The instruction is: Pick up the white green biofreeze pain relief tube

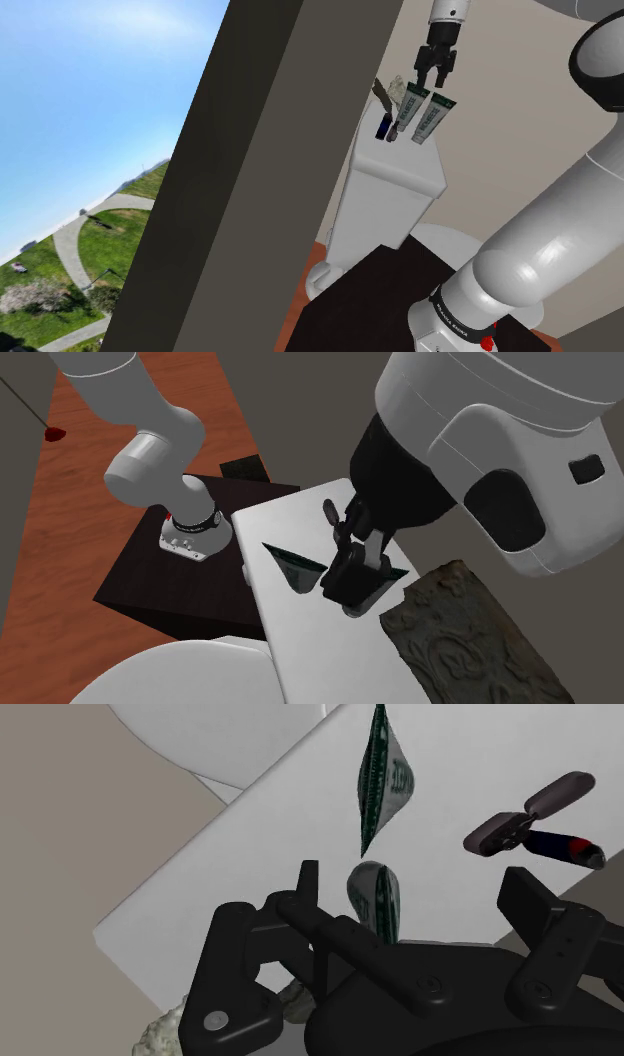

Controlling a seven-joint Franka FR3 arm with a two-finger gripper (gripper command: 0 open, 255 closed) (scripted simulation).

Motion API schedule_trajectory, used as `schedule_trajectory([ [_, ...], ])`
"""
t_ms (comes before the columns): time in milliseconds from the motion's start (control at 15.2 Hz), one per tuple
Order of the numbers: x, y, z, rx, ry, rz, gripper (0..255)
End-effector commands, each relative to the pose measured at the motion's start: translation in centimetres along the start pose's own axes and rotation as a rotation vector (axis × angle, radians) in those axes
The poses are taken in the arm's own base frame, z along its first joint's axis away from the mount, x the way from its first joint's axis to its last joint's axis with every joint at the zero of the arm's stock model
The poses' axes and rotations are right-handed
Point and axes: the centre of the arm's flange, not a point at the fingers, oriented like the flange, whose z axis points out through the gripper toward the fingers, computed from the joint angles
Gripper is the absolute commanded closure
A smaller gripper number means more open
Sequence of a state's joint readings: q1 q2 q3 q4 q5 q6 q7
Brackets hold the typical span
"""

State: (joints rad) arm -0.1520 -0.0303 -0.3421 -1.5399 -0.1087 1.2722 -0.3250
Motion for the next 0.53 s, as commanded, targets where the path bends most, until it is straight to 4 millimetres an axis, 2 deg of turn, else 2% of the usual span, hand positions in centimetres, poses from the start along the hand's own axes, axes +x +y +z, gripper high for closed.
schedule_trajectory([
  [0, 0.8, 0.6, -0.1, 0.002, -0.003, 0.008, 0],
  [462, 1.7, 0.6, 3.2, 0.002, -0.003, 0.008, 0],
])
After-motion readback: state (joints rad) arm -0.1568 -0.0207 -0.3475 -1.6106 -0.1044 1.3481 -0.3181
